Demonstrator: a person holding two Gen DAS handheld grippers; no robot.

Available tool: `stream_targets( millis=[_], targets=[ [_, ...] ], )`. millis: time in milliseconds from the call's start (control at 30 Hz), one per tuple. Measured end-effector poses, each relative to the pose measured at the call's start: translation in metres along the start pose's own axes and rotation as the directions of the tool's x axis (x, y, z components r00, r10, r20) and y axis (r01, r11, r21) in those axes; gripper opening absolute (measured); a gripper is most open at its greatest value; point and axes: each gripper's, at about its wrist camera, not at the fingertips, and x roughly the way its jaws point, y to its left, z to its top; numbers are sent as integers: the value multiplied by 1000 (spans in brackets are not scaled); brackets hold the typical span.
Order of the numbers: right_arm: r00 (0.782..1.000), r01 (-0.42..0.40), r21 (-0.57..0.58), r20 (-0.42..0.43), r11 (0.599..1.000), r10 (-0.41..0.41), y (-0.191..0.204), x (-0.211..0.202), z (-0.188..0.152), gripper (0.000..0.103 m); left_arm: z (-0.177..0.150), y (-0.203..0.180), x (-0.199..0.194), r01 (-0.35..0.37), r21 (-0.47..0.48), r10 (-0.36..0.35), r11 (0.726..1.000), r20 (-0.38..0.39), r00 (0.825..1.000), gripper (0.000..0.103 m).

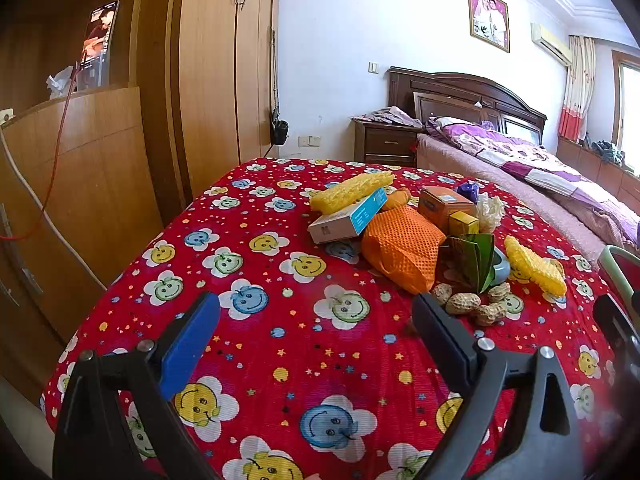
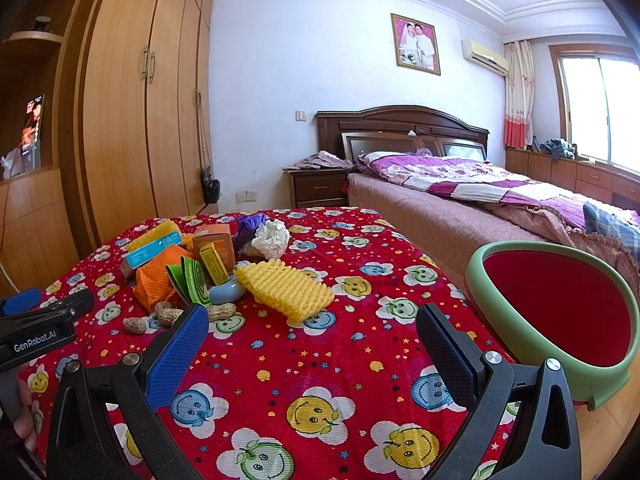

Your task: Collect trash

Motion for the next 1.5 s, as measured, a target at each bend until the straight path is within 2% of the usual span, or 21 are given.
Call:
stream_targets(
  millis=[1500],
  targets=[
    [1000,1,-3,0,1000,-1,1,0,0,103,0,1,0,6,-11,-6,1000,-3,1000,96]
  ],
)
